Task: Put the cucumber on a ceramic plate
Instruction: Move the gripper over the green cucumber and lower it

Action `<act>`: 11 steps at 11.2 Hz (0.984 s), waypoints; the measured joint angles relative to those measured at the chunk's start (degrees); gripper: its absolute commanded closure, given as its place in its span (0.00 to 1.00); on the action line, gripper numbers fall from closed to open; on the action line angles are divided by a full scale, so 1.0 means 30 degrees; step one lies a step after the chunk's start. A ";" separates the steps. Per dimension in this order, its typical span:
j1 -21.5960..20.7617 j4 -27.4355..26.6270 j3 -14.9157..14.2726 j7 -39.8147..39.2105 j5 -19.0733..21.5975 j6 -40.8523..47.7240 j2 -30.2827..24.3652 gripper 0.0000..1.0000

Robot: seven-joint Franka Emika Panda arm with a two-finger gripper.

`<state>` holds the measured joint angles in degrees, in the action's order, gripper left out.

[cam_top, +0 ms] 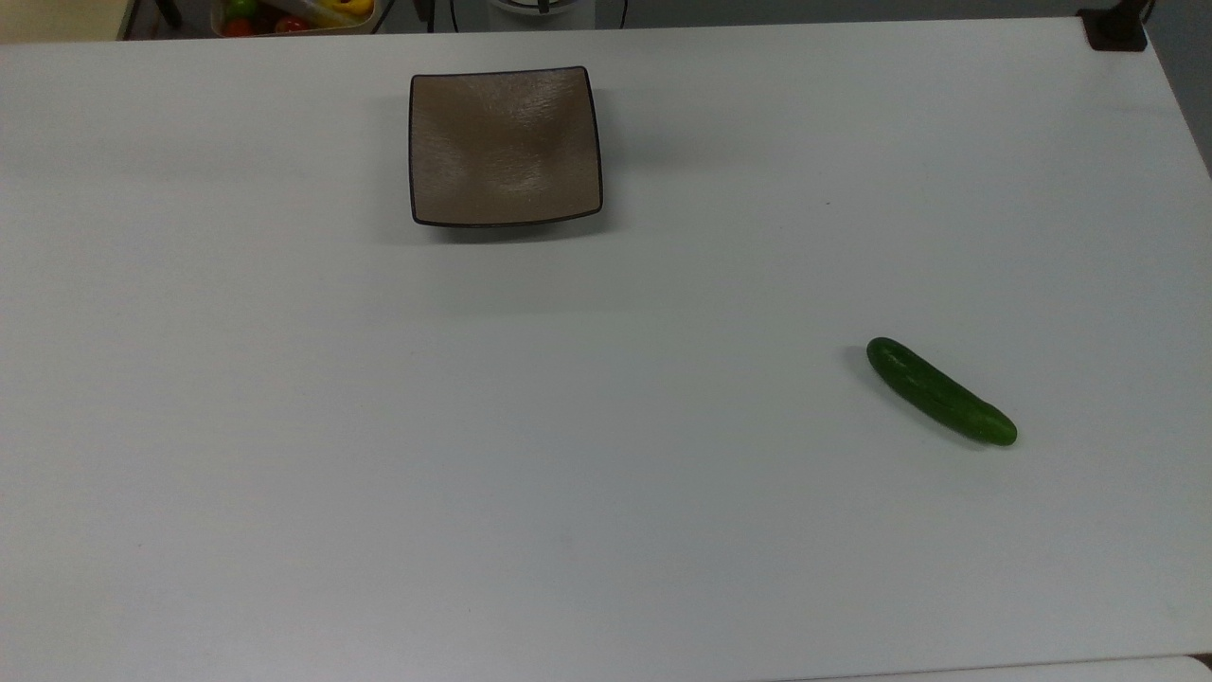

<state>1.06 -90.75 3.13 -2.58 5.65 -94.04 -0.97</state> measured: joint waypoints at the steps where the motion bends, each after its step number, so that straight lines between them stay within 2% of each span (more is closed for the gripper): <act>1: -0.0012 0.0001 0.0000 0.0000 0.0000 0.0000 0.0068 0.00; 5: -0.0020 0.0001 0.0000 -0.0417 0.0000 0.0000 0.0068 0.00; 7: -0.0023 -0.0033 0.0001 -0.2172 0.0000 0.0000 0.0072 0.00; 10: -0.0081 -0.0233 0.0086 -0.6614 0.0001 0.0000 0.0432 0.00; 11: -0.0150 -0.0255 0.0547 -0.7371 -0.0001 0.0000 0.0728 0.00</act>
<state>0.61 -91.52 4.78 -24.69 5.65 -94.05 1.22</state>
